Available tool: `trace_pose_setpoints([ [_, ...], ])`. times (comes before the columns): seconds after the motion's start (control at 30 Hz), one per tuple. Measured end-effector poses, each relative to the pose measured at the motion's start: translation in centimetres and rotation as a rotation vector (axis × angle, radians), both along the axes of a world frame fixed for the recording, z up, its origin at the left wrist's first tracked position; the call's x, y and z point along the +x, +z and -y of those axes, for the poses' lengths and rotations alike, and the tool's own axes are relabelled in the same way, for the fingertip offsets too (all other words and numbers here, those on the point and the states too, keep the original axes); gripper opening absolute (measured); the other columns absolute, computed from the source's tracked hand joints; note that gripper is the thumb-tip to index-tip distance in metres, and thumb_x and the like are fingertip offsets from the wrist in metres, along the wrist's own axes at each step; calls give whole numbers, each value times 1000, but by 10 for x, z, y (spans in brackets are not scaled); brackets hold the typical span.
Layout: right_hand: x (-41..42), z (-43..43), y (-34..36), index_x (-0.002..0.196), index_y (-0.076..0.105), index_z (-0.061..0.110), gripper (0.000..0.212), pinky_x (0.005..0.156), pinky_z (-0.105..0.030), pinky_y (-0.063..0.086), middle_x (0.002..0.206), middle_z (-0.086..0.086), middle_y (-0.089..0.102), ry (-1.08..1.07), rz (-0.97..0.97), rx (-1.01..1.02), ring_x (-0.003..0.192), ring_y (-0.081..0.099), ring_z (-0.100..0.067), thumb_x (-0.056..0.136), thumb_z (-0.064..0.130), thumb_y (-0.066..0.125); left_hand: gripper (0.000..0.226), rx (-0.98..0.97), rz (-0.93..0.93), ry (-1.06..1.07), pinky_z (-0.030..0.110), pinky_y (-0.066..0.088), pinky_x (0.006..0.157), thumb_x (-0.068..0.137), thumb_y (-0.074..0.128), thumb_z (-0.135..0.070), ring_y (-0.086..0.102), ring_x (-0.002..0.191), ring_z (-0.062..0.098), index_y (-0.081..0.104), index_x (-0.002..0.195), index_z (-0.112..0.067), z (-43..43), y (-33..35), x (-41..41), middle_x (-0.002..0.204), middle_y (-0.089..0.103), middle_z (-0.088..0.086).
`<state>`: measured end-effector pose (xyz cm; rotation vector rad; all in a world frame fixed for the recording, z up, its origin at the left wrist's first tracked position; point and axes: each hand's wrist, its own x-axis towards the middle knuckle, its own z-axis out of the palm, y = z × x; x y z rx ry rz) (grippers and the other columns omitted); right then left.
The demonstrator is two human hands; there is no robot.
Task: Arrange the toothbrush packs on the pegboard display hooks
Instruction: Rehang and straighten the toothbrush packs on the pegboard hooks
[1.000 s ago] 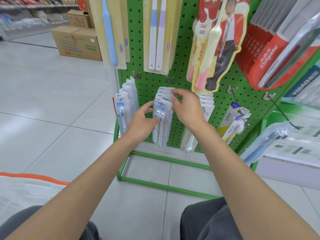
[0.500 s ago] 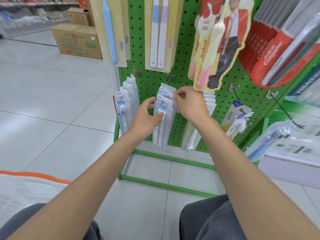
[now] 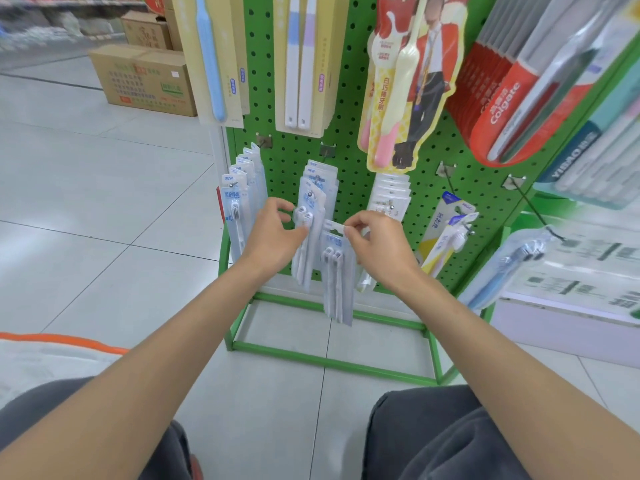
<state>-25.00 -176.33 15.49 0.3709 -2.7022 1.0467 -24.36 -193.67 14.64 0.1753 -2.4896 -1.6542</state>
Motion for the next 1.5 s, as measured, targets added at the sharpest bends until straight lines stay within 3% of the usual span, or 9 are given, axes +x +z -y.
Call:
trace_pose_setpoints([
  [0.23, 11, 5, -1, 87, 62, 17, 14, 62, -34, 51, 75, 5, 58, 60, 90, -271, 58, 54, -13, 98, 14, 54, 26, -9, 27, -216, 15, 46, 69, 93, 65, -14, 57, 82, 9, 57, 116, -18, -7, 3, 17, 104, 57, -8],
  [0.4, 16, 11, -5, 84, 62, 16, 13, 55, -19, 40, 67, 5, 55, 93, 137, -385, 54, 49, -8, 96, 16, 57, 15, 40, 33, -278, 15, 46, 53, 93, 63, -4, 49, 46, -1, 65, 96, -18, -5, 4, 22, 80, 63, 0],
  [0.63, 13, 12, -2, 79, 63, 15, 20, 54, -19, 35, 70, 7, 56, 47, 52, -368, 53, 42, -4, 88, 31, 71, 15, 102, 31, -266, 18, 48, 58, 93, 64, -9, 50, 54, 7, 68, 108, -10, 0, 6, 23, 81, 67, 4],
  [0.87, 9, 10, 3, 80, 63, 11, 23, 55, -19, 42, 58, 8, 52, 54, 70, -525, 48, 44, -3, 94, 28, 63, 23, 80, 40, -226, 15, 42, 56, 97, 61, -25, 46, 49, 2, 65, 86, -5, 9, 9, 22, 64, 51, -6],
  [1.03, 13, 13, 3, 80, 62, 0, 53, 50, -20, 42, 47, 1, 56, 87, 277, -519, 42, 50, -7, 100, 47, 45, 18, 164, 7, -164, 14, 44, 55, 96, 62, -26, 48, 49, 2, 70, 92, -11, 8, 14, 24, 60, 53, -9],
  [1.13, 14, 16, -3, 96, 66, -10, 74, 49, -21, 41, 62, 0, 64, 170, 428, -547, 47, 55, -11, 100, 56, 32, 14, 196, -41, -118, 15, 43, 55, 96, 62, -24, 47, 47, 1, 69, 87, -18, 11, 19, 26, 53, 52, -15],
  [1.27, 21, 20, -14, 102, 69, 2, 77, 51, -21, 42, 81, -3, 68, 294, 551, -420, 53, 57, -15, 98, 62, 21, 11, 362, -57, 40, 18, 45, 56, 96, 62, -26, 44, 42, 3, 69, 90, -19, 19, 25, 23, 56, 48, -6],
  [1.37, 29, 22, -20, 87, 62, 8, 67, 56, -23, 44, 76, 6, 65, 350, 598, -313, 59, 61, -18, 98, 63, 25, 13, 440, -74, 109, 17, 44, 53, 95, 64, -27, 40, 43, 6, 67, 86, -18, 25, 29, 19, 58, 42, -5],
  [1.5, 28, 24, -31, 86, 52, -2, 65, 66, -30, 42, 83, -10, 52, 380, 590, -167, 56, 62, -10, 92, 62, 47, 14, 471, -88, 151, 16, 42, 51, 94, 65, -26, 38, 43, 7, 65, 83, -18, 29, 30, 18, 59, 39, -4],
])
